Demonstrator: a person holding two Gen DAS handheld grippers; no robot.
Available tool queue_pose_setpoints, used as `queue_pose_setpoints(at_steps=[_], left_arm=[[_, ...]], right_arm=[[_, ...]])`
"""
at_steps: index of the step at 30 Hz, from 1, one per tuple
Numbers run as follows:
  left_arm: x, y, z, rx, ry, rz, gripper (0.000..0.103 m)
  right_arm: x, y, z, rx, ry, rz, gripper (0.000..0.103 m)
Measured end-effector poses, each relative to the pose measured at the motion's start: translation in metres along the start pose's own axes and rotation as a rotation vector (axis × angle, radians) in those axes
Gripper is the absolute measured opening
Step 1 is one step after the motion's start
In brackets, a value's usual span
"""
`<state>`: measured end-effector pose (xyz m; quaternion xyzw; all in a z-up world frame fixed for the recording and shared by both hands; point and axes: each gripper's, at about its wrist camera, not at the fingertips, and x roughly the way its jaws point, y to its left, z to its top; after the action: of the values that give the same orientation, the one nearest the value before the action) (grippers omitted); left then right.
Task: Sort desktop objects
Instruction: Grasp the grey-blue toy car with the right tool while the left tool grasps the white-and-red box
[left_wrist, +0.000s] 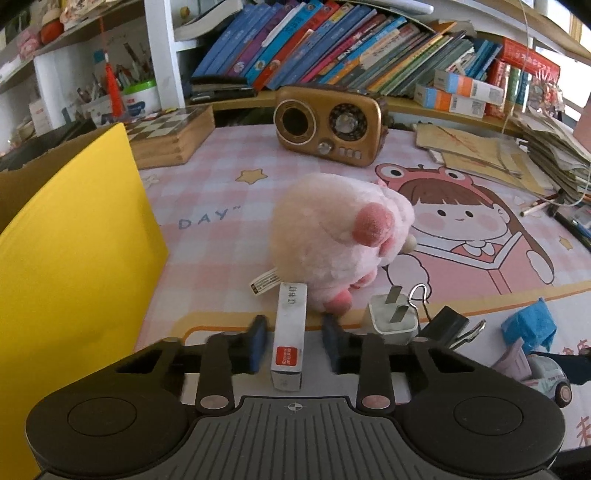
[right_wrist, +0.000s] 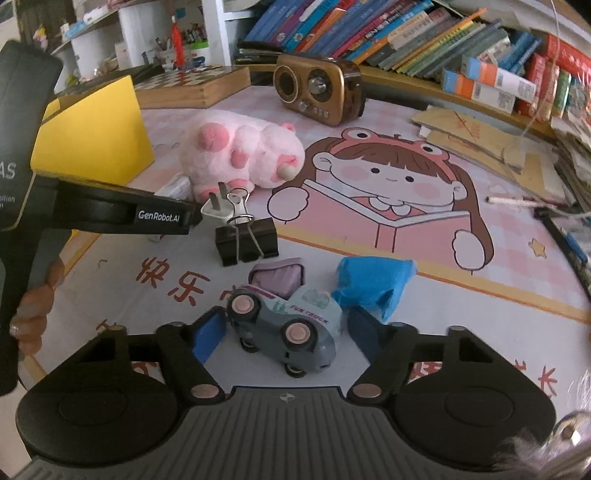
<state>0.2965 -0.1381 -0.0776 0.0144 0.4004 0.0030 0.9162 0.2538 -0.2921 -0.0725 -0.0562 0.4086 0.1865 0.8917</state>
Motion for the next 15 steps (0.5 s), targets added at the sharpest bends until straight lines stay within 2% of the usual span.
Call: queue_pose_setpoints(at_steps=[2,15], left_arm=[[-0.001,0.000,0.000,-0.002,0.004,-0.004,0.015],[-0.039,0.004,-0.001,-0.043,-0.061,-0.063,0.015]], right_arm=[[0.000,0.002,0.000,-0.023,-0.005,-0.007,0.058],[-0.022,-0.002,0.004,0.032,-0.055,0.005,0.058]])
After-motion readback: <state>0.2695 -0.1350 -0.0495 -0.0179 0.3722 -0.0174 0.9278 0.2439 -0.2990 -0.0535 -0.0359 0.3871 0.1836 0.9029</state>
